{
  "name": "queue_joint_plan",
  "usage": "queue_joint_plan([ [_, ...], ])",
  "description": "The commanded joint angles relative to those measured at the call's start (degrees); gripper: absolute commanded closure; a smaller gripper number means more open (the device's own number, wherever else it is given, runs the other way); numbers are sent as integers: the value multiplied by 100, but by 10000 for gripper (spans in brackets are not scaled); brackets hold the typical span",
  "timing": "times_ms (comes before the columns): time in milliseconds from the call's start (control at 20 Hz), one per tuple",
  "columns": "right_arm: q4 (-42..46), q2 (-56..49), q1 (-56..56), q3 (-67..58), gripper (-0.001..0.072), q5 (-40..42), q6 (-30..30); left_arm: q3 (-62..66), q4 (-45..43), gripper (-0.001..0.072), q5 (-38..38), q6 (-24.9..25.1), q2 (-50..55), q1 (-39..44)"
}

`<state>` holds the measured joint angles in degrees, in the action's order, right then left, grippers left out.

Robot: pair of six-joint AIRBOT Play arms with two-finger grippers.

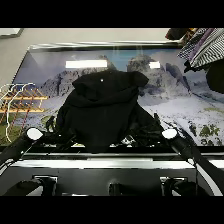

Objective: Fold the clothes and pants, and hang the long-sleeved shirts on hangers.

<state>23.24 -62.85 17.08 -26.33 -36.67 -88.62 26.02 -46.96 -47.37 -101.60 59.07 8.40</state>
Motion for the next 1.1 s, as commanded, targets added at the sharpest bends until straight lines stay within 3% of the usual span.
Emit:
queue_joint_plan([
  [0, 0, 232, 7, -2, 664, -96, -37, 2, 280, 39, 667, -70, 236, 221],
  [50, 2, 289, 7, -2, 664, -96, -46, 2, 354, 48, 796, -96, 267, 238],
  [100, 17, 356, 7, -2, 664, -96, -76, 2, 398, 210, 852, -155, 295, 238],
  [150, 37, 437, 7, -2, 664, -94, -118, 4, 396, 579, 846, -151, 306, 236],
  [200, 79, 516, 7, -2, 664, -92, -184, 7, 396, 680, 852, -153, 299, 236],
  [300, 326, 748, -11, -2, 664, -129, -485, 87, 393, 680, 669, -131, 251, 179],
  [450, 1169, 1408, -11, -15, 665, -710, -1316, 297, 278, 682, -262, 151, -146, -11],
  [600, 2793, 2549, -9, -15, 665, -2155, -2876, 295, -592, 682, -1388, -144, -1093, -9],
  [700, 3427, 3530, -9, -15, 665, -3309, -3630, 295, -931, 682, -2208, -501, -1917, -9],
  [900, 3501, 5401, -9, -15, 666, -4538, -5399, 302, -896, 682, -3294, -1250, -3294, -9],
  [1050, 3679, 5676, -11, -15, 666, -4258, -6118, 326, -310, 682, -3097, -1346, -3471, -9],
])
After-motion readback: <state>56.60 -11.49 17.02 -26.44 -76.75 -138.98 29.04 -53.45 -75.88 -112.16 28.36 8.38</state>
